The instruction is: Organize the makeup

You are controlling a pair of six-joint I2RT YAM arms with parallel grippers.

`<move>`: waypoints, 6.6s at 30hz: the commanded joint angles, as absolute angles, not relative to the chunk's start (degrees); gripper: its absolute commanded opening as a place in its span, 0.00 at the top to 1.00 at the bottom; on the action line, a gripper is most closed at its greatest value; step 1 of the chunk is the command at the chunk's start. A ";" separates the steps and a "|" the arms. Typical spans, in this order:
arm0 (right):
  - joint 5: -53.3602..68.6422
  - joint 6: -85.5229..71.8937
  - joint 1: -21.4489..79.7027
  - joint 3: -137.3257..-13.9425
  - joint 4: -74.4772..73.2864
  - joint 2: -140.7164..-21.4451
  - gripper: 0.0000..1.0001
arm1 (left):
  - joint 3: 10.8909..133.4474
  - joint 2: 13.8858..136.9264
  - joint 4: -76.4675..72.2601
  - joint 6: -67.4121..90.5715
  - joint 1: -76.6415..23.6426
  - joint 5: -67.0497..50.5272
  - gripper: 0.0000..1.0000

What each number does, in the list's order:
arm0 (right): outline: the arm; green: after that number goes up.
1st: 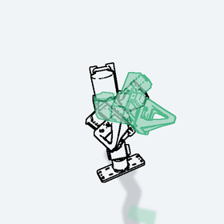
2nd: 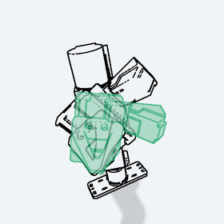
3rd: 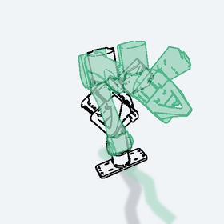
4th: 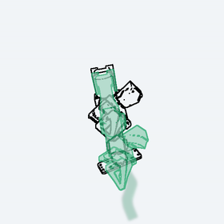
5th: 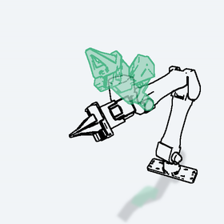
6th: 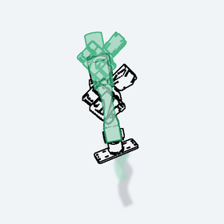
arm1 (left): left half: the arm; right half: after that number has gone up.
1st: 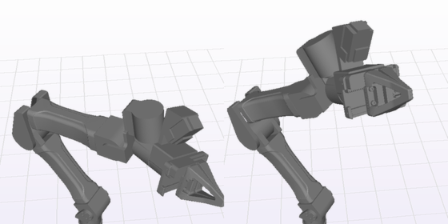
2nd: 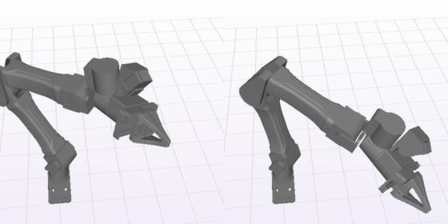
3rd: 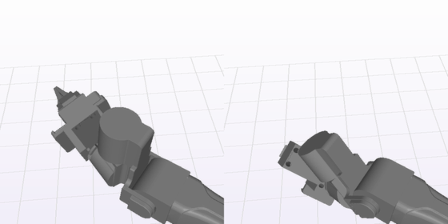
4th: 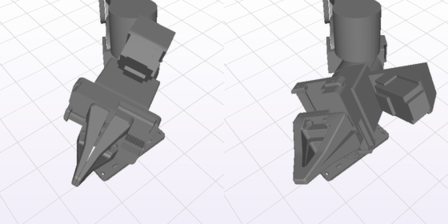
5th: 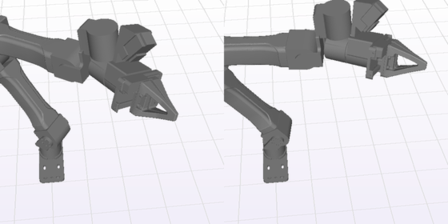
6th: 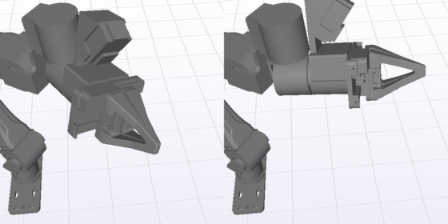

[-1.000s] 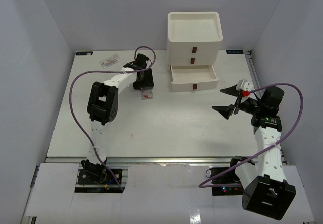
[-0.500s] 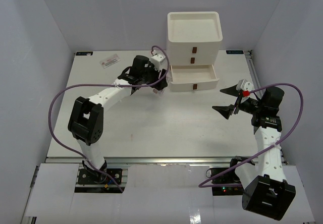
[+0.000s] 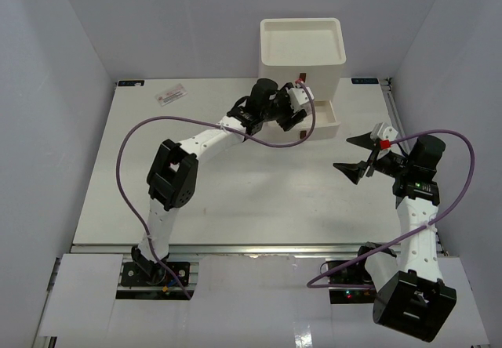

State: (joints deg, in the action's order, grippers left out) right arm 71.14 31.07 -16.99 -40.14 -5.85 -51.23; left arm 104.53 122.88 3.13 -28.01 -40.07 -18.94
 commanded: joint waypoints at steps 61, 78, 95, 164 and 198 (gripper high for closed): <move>72.77 30.15 -18.36 -39.80 -4.13 -53.74 0.10 | 107.69 130.47 4.32 -15.82 6.40 -18.18 0.02; 74.98 34.03 -19.16 -42.99 -10.92 -58.99 0.10 | 126.06 145.13 3.95 -33.83 5.02 -24.53 0.02; 76.03 36.74 -19.95 -44.59 -14.59 -60.38 0.10 | 127.42 149.90 4.31 -31.99 7.59 -29.04 0.02; 77.88 39.55 -20.82 -45.89 -18.01 -61.41 0.10 | 119.88 149.80 7.03 -25.06 11.97 -50.83 0.12; 78.48 39.99 -20.57 -45.53 -17.93 -58.88 0.10 | 112.63 133.19 4.61 21.87 6.84 -23.91 0.02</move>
